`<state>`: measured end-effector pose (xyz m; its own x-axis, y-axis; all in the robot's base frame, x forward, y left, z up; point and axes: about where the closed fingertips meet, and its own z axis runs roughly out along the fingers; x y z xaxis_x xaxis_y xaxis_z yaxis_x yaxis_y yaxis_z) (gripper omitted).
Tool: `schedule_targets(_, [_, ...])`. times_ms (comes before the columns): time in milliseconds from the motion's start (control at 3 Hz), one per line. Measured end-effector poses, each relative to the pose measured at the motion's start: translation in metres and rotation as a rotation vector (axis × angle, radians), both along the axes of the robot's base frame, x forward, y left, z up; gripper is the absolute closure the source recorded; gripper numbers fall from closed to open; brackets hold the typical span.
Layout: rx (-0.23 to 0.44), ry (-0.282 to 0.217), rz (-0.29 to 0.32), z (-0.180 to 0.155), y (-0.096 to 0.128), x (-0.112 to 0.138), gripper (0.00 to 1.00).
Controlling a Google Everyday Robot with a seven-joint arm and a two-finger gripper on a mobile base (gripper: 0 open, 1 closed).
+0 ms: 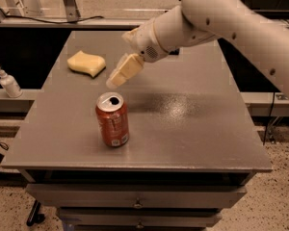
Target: Pick sponge
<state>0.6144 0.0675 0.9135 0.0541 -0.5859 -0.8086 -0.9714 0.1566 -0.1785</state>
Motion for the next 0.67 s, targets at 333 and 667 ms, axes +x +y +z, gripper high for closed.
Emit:
schedule_targets(333, [0.050, 0.004, -0.006, -0.013, 0.038, 0.022, 0.00])
schedule_targets(667, [0.070, -0.012, -0.004, -0.029, 0.076, 0.047, 0.00])
